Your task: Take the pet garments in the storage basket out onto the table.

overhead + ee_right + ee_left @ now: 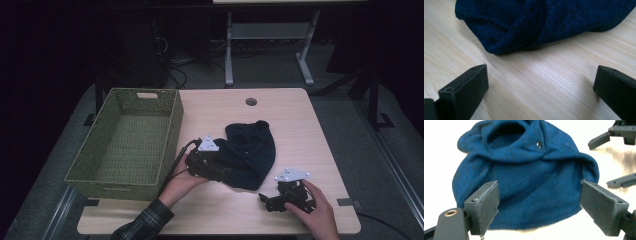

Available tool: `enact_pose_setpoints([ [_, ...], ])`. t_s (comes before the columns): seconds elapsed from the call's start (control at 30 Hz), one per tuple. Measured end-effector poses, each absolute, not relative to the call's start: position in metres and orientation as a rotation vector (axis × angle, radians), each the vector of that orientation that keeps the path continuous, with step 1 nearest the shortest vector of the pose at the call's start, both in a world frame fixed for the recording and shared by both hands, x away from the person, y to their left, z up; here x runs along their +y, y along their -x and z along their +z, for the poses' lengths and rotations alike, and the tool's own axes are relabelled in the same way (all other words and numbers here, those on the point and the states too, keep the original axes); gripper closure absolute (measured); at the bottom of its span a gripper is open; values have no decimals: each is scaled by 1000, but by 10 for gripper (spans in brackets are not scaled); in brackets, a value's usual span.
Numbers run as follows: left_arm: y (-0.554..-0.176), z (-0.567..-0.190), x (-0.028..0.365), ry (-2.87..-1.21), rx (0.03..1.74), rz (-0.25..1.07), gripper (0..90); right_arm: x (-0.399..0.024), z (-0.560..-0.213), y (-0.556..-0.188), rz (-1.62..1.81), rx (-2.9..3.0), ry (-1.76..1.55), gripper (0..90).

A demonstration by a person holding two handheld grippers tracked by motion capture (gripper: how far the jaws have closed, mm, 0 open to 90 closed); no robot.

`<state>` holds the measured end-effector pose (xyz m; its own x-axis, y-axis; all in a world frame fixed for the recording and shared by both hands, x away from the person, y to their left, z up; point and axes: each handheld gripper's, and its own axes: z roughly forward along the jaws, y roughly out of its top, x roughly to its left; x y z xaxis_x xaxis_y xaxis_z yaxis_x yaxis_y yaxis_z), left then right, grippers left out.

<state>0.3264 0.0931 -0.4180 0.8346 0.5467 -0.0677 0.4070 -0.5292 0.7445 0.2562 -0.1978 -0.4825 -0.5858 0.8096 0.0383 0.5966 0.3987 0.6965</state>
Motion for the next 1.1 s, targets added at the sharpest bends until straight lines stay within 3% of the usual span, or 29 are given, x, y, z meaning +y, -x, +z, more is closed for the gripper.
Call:
enact_pose_setpoints([
  [1.1, -279, -470, 112, -2344, 716, 265, 130, -198, -482, -256, 982, 2354, -1228, 0],
])
